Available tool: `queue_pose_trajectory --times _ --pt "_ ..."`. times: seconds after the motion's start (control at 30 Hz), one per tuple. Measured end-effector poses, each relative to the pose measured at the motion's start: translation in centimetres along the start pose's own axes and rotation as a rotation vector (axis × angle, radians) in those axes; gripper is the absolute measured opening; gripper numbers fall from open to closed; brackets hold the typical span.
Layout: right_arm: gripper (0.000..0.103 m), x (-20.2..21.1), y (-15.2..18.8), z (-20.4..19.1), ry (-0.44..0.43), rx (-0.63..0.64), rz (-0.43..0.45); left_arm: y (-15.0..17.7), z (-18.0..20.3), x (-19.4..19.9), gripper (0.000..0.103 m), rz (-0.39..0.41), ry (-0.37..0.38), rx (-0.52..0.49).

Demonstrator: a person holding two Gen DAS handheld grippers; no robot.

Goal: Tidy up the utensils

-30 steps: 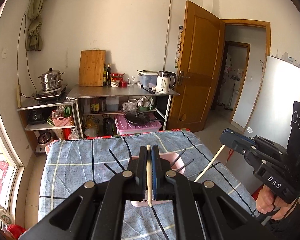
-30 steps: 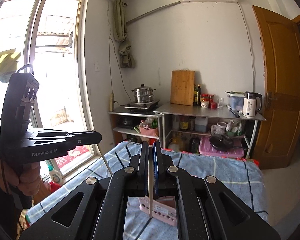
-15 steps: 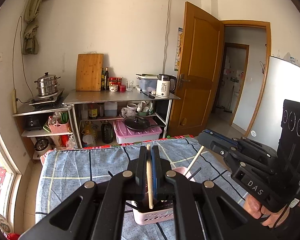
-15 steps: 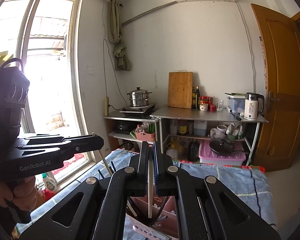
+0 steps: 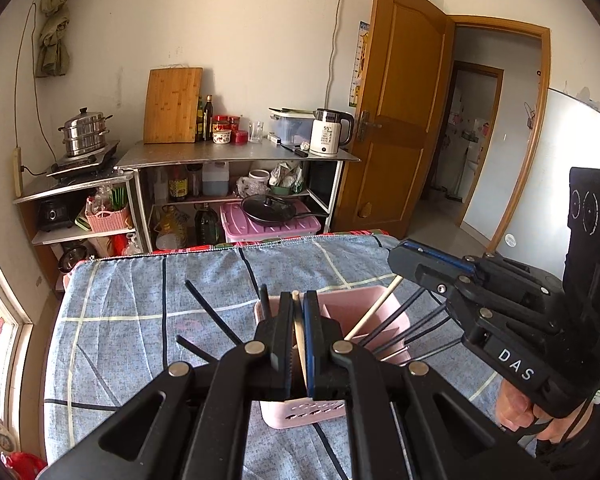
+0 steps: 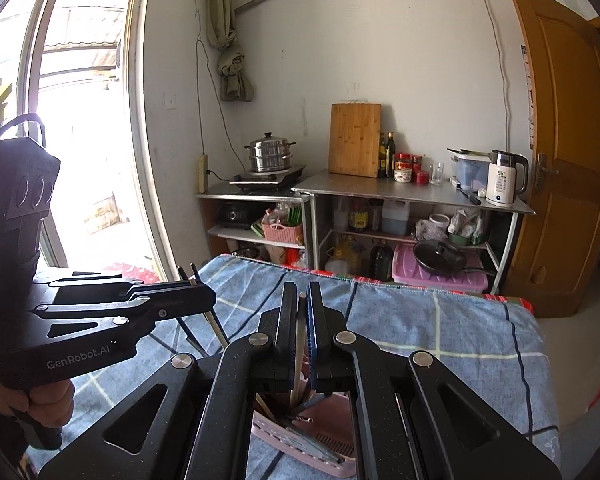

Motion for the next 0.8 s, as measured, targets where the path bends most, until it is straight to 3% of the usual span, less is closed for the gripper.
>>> queue_pose_trajectory --times 0.33,0.43,0.6,0.8 --pt "0.005 0.3 0.6 0.0 0.007 0.013 -0.048 1.4 -0.3 -0.5 0.006 -0.036 -0.018 0.002" --pt "0.009 0.7 0.6 -0.2 0.002 0.021 -0.05 1.3 -0.3 -0.2 0.007 -0.035 -0.02 0.006" --pt "0.011 1.7 0.2 -0.1 0.0 0.016 -0.032 0.6 -0.3 0.9 0.028 -0.004 -0.016 0.012" --pt "0.011 3.9 -0.2 0.5 0.006 -0.009 -0.003 0.2 -0.4 3.3 0.028 0.045 -0.035 0.018"
Point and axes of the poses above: each gripper's, at about its wrist camera, not at the fingertips, and x roughly against the way its jaws point, z to its right, y to its underside, the point moved 8 cm from there along -x, roughly the way its jaws point, and after that the axes turned 8 degrees about z, right-handed, at the moved point
